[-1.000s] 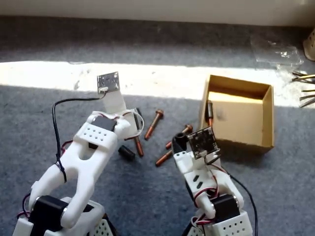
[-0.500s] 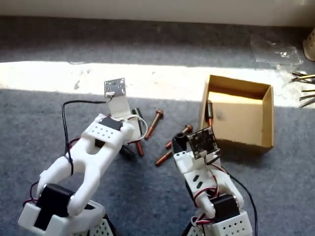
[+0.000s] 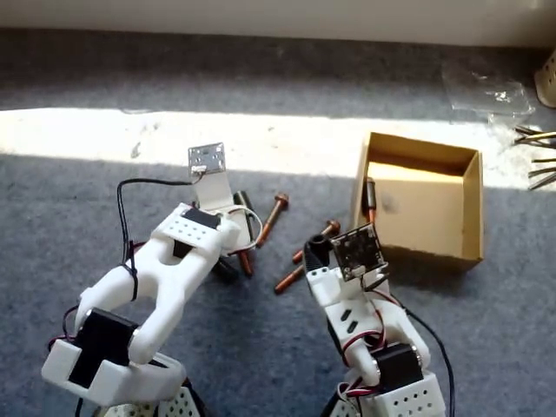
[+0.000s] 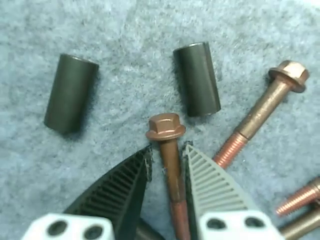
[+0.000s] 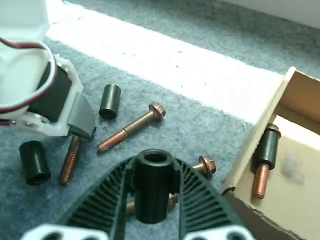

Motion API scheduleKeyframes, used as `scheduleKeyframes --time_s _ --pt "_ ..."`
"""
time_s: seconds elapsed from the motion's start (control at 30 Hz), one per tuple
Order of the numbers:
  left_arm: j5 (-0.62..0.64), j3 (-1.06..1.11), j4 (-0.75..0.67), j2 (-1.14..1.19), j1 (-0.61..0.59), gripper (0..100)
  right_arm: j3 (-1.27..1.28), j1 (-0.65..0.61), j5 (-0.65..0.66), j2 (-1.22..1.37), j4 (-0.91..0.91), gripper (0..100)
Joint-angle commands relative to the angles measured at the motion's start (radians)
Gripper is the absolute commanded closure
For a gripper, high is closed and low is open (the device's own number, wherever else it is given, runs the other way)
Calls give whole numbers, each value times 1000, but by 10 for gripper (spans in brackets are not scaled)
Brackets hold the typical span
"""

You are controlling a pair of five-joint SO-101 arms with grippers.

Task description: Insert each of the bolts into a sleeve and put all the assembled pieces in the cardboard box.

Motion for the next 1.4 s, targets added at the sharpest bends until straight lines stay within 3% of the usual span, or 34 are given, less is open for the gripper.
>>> scheduleKeyframes --time_s 0.0,0.27,0.4,0.7,0.87,1.37 --pt "5 -47 -18 -2 -18 894 -18 10 -6 -13 -22 994" --pt "3 -44 -52 5 -25 898 -18 10 -6 -13 -22 994" --pt "3 -44 -52 5 -25 1000 -18 10 -6 -13 -22 994" --pt "0 -45 -46 -5 -27 995 -18 7 -6 -13 -22 994" --pt "-238 -74 9 -16 -27 995 -18 7 -6 -13 -22 994" --pt "-548 87 66 -691 -25 995 -12 -21 -11 -13 -25 994"
